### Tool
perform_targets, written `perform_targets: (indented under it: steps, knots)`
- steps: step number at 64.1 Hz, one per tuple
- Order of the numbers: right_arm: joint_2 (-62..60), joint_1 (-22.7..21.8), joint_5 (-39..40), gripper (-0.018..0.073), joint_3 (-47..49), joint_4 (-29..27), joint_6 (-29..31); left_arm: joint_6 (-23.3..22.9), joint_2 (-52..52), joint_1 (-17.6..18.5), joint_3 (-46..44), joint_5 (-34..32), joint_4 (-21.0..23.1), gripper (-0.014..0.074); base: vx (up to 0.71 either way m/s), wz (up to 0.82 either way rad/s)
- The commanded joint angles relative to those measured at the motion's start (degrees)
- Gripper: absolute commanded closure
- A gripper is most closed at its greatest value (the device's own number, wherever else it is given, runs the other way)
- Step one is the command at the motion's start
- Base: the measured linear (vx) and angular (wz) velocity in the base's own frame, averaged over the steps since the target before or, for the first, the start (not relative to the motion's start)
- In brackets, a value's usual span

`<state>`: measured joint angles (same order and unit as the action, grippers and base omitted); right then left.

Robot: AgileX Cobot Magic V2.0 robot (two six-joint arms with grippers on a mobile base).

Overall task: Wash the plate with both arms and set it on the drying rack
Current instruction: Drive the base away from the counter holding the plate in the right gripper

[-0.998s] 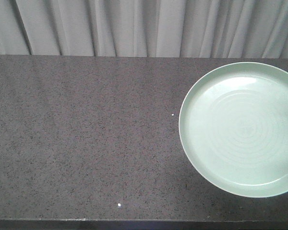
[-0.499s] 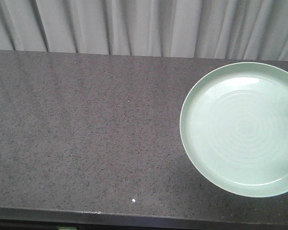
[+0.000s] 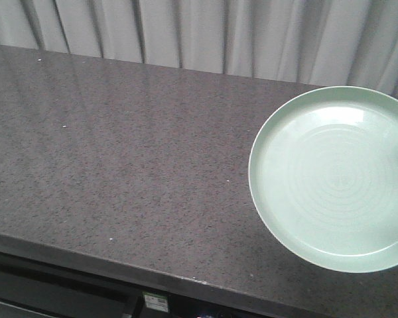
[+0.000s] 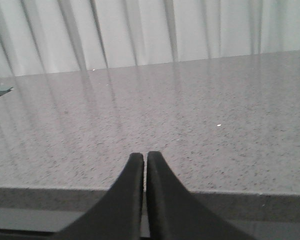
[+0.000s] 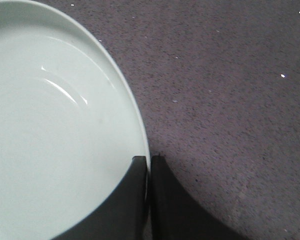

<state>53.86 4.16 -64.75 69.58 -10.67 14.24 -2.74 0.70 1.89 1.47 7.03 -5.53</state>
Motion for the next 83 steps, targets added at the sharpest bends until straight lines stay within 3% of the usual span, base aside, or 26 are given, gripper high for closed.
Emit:
perform_targets:
  steps: [1, 83]
  knots:
    - [-0.44, -0.40, 3.45, 0.0568, 1.51, -0.56, -0.22, -0.61, 0.85, 0.34, 1.51, -3.88, 0.12, 0.0594, -0.02, 0.46]
    - [-0.44, -0.40, 3.45, 0.0567, 1.51, -0.56, -0.22, -0.61, 0.85, 0.34, 1.51, -3.88, 0.12, 0.0594, -0.04, 0.41]
